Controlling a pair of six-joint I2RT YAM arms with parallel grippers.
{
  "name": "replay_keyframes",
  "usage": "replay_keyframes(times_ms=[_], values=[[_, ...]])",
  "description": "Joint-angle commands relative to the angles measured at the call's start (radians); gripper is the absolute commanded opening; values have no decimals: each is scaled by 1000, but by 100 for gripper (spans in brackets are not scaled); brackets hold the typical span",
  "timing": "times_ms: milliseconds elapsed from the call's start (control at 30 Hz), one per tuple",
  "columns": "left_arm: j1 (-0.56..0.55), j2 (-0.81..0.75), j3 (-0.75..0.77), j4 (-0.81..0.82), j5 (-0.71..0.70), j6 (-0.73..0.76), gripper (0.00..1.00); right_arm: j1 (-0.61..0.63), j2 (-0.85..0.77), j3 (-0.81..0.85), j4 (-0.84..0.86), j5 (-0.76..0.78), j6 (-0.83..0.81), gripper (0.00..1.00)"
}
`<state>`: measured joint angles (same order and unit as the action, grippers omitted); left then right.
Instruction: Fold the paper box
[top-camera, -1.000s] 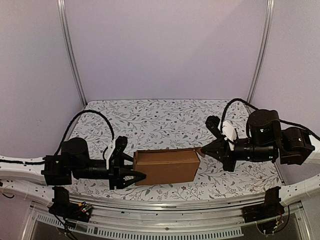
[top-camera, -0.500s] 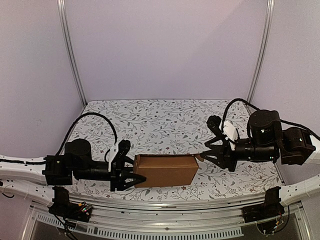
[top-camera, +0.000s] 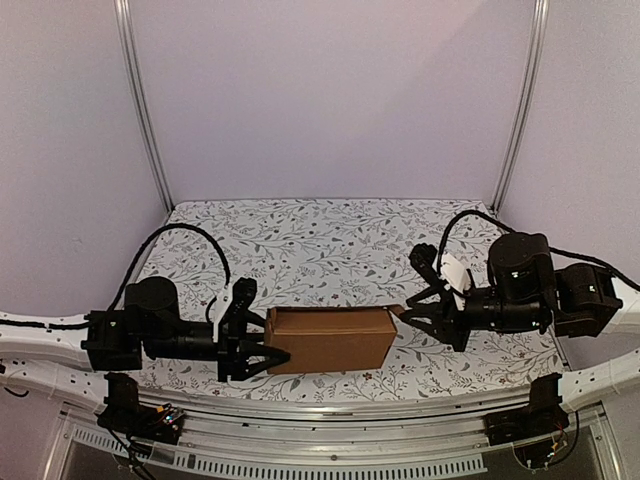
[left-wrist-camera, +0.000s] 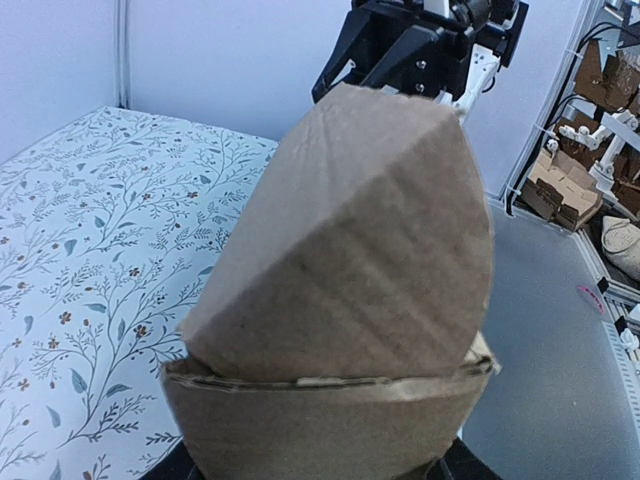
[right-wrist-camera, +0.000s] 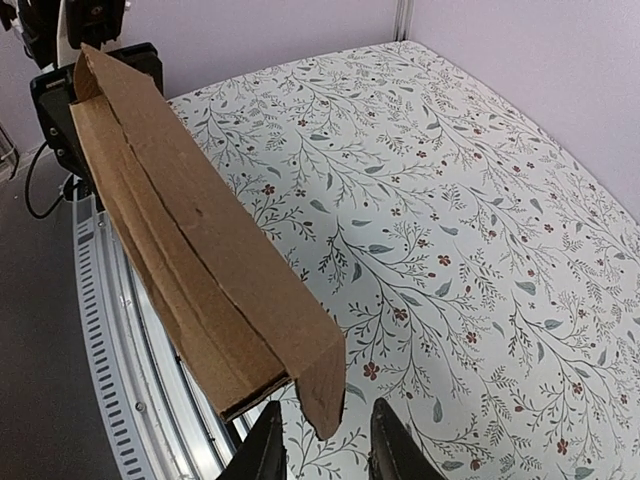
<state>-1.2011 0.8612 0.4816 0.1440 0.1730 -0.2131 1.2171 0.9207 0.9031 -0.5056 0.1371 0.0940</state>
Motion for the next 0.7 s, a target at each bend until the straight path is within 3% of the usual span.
replay_keyframes(times_ms=[0, 200, 500, 667], values=[[14, -15, 11, 7, 13, -5, 0, -3, 31, 9, 30, 4, 14, 26], [13, -18, 12, 7, 20, -3, 0, -4, 59, 16, 33, 22, 8, 23], [14, -12, 3, 6, 10, -4, 0, -3, 68, 37, 34, 20, 8, 3], [14, 36, 13, -9, -8, 20, 0, -3, 89, 62, 39, 16, 30, 0]])
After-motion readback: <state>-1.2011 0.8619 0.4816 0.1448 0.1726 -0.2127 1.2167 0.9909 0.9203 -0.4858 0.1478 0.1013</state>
